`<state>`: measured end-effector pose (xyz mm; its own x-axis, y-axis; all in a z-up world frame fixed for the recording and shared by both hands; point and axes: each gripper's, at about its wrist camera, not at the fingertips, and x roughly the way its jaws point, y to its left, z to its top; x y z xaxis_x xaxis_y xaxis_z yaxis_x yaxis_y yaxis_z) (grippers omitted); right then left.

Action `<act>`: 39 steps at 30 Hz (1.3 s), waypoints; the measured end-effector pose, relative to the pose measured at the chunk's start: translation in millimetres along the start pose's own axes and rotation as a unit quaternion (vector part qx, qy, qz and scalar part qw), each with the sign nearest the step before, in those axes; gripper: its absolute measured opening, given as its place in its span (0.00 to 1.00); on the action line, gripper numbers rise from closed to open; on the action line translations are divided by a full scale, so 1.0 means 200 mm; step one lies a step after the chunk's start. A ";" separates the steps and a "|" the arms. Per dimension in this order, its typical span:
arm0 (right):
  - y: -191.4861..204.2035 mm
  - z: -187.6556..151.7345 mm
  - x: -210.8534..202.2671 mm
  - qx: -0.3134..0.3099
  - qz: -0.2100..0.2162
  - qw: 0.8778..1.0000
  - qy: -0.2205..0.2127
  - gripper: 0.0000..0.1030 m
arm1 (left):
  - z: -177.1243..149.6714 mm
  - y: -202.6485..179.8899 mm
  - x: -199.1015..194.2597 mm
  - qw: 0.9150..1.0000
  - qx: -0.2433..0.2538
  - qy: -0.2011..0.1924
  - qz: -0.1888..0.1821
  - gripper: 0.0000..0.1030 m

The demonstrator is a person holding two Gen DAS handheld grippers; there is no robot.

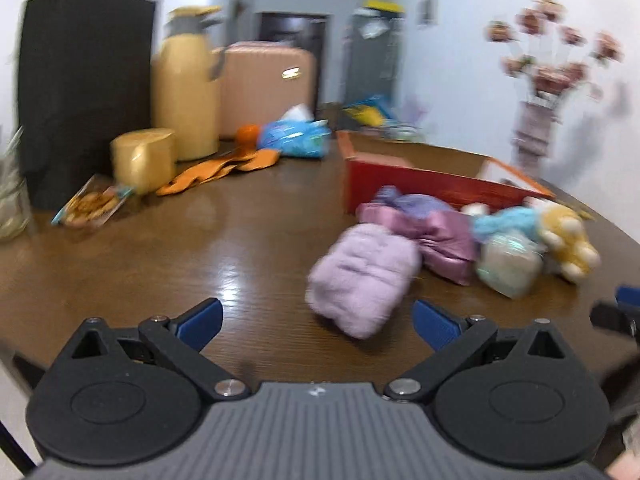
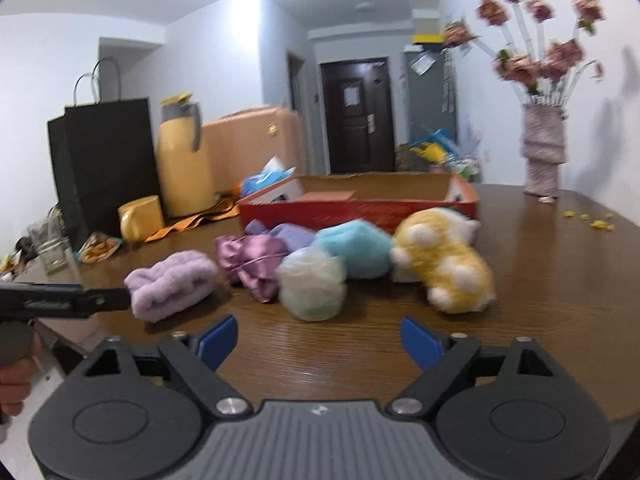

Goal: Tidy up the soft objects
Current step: 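Move the right gripper to the lilac fuzzy towel roll and grasp it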

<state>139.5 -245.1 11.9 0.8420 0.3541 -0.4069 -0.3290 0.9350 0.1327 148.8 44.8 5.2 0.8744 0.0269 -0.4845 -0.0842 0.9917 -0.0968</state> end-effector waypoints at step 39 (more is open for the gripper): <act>0.05 -0.04 0.26 0.102 0.087 0.990 0.042 0.36 | 0.03 -0.10 0.04 0.976 -0.066 0.096 -0.181 0.49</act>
<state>176.3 -218.0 -16.0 0.7390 0.5144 -0.4351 -0.3645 0.8484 0.3839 159.8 26.1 8.4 0.7535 -0.3598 -0.5503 0.1425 0.9064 -0.3976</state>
